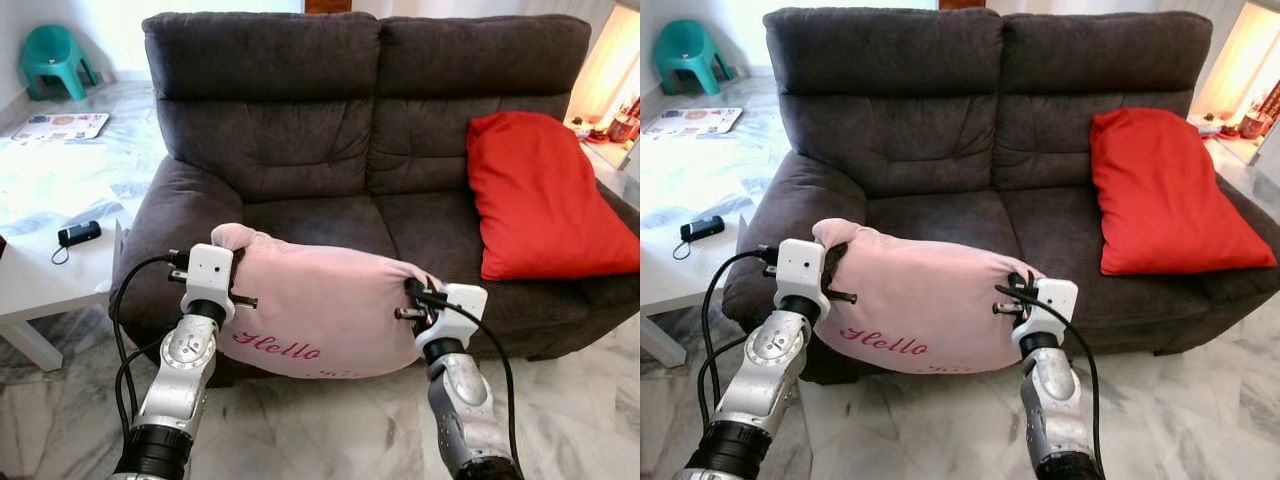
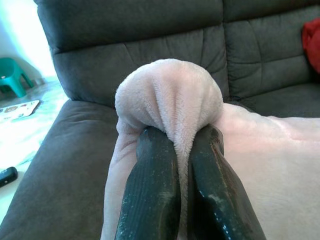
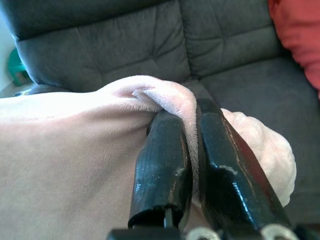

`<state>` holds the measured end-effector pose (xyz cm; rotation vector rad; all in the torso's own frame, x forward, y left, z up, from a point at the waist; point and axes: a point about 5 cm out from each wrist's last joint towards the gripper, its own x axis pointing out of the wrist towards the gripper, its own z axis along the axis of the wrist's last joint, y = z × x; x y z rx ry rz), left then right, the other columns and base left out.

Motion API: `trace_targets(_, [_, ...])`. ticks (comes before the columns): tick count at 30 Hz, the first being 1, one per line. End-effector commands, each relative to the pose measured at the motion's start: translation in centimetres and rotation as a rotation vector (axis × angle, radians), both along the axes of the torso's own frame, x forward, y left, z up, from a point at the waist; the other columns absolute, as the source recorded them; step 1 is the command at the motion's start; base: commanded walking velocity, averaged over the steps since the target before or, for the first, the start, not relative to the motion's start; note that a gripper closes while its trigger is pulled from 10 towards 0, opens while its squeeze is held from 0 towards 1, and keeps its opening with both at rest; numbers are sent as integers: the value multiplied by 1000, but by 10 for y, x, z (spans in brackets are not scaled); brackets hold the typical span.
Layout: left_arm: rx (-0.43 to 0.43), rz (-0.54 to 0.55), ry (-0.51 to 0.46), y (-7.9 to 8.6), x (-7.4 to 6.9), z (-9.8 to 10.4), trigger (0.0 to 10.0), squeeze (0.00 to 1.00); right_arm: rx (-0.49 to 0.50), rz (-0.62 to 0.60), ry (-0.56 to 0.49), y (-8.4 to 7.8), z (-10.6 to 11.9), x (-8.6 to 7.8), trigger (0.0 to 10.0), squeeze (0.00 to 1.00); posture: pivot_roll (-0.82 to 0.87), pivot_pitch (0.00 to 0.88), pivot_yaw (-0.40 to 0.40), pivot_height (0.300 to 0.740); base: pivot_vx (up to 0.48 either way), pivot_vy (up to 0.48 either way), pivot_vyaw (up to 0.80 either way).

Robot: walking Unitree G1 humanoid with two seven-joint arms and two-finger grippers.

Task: Move the pillow to the sofa from floor

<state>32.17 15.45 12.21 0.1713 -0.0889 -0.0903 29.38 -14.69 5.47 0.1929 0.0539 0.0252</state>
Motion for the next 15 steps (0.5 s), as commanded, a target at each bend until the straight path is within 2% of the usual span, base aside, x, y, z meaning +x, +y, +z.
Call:
trace_targets(1, [-4,0,-33,1,4,9,10000,0,2,-32,-99,-6,21,8,10000,0,83,0,-5,740,0,0,0])
trace_targets(12, [-24,62,-66,10,-4,10,10000,0,-22,-1,-137,-6,34,16,10000,0,124,0,-55,740,0,0,0])
trace_targets(15, [-26,115,-90,20,-9,13,10000,0,-20,2,-138,-7,35,17,10000,0,137,0,-65,740,0,0,0])
